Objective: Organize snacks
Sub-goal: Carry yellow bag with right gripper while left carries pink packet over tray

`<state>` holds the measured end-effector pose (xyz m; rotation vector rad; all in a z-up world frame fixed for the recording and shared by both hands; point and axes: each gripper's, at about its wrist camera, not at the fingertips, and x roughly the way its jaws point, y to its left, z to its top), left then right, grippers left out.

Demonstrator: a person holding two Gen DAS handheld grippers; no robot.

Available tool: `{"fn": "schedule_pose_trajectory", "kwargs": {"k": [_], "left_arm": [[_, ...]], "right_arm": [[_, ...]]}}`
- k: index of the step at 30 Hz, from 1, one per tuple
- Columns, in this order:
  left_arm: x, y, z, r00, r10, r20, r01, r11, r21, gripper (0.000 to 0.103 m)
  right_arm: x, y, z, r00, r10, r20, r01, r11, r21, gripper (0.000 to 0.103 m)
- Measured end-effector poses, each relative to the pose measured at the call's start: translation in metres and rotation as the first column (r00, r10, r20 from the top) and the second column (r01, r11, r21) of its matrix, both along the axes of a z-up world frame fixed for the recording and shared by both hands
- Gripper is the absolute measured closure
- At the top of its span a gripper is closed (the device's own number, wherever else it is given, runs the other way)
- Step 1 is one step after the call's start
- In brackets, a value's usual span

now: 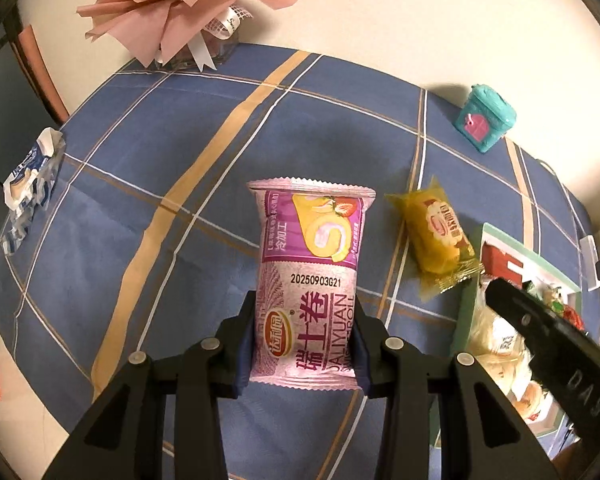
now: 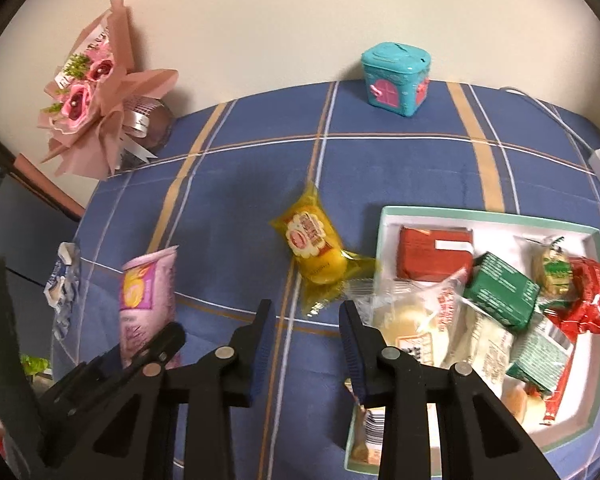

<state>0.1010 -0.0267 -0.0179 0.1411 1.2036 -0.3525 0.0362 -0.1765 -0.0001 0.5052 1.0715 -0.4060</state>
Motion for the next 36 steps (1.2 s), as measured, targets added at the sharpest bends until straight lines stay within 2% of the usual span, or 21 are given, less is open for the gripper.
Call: {"fn": "schedule_pose_trajectory", "kwargs": {"k": [7,11,22,25,29,36], "left_arm": [[0.022,0.002,-0.017,0.997,0.048,-0.052,-0.048,0.999,0.004,0.061],[0.04,0.005,-0.026,0.995,0.079,-0.063,-0.079,0.997,0.013,0.061],[0.065,0.005,-0.043,0.99,0.107,-0.097,-0.106,0.994,0.011,0.061],[0.066,0.001,-0.048,0.989,0.098,-0.111,-0.097,0.995,0.012,0.061],[0.064,-0.001,-0.046,0.989,0.092,-0.114,-0.092,0.996,0.008,0.061],[0.048,0.006,-0.022,0.994,0.079,-0.08,-0.081,0.997,-0.021,0.061]], "right_arm": [[0.028,-0.012,-0.014,0.998,0.023,-0.062,-0.025,0.999,-0.037,0.066],[0.05,-0.019,-0.027,0.995,0.035,-0.098,-0.041,0.997,-0.059,0.05],[0.092,-0.019,-0.08,0.968,0.097,-0.23,-0.116,0.991,-0.071,0.05],[0.092,-0.023,-0.093,0.967,0.085,-0.242,-0.099,0.994,-0.047,0.059],[0.086,-0.022,-0.086,0.974,0.082,-0.209,-0.091,0.995,-0.035,0.06],[0.054,-0.012,-0.043,0.99,0.081,-0.117,-0.085,0.996,-0.027,0.06]]}}
